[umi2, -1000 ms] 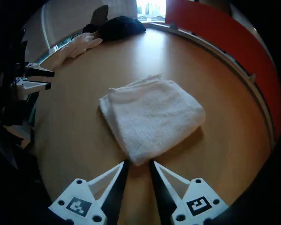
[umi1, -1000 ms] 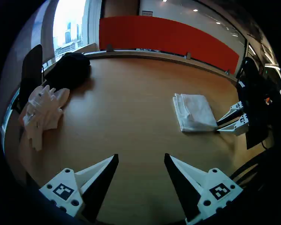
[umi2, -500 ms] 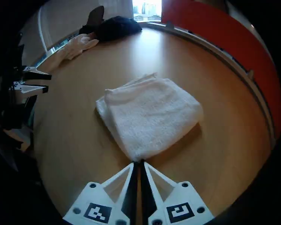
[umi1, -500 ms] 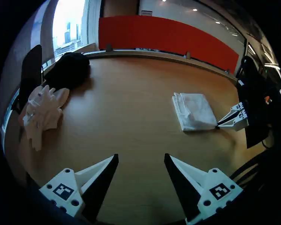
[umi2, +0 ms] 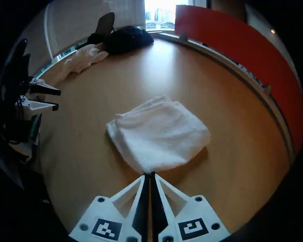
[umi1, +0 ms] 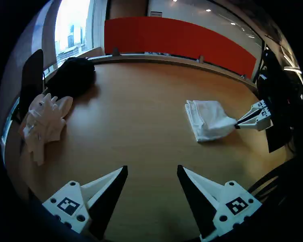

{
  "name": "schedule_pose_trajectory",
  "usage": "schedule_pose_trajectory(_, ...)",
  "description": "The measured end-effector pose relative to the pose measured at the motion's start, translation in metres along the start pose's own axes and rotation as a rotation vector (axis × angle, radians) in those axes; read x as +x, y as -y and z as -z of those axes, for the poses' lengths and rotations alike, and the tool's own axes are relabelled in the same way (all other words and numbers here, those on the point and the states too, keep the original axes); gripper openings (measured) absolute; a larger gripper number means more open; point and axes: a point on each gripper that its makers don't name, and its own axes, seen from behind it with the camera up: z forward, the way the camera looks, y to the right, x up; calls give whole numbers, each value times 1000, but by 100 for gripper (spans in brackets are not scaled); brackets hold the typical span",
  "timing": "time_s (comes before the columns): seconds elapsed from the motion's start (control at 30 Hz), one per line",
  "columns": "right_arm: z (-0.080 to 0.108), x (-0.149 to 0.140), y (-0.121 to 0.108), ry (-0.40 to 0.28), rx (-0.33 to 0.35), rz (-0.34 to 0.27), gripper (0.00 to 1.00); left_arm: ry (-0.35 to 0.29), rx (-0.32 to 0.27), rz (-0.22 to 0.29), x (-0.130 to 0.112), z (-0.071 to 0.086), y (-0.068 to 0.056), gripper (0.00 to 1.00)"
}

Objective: Fold towel

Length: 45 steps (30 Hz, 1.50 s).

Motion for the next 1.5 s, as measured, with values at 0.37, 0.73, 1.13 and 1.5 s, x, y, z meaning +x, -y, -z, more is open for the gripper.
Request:
schedule_pose_trajectory(0.37,38,75,-24,-108,-47,67,2,-24,-17,-11,13,-1,-3,90)
schedule_pose_trajectory(0.73,92,130,-56,-179,-110,133,2,-57,-45,-28,30,-1,-18,91)
schedule_pose_trajectory(1.13,129,119,-88,-158,-169,137,2,-67,-63,-41,37,-4,-24,90)
schedule_pose_trajectory(1.5,144,110,-107,-158,-196,105,2,-64,-68,-44,41,-7,-23,90)
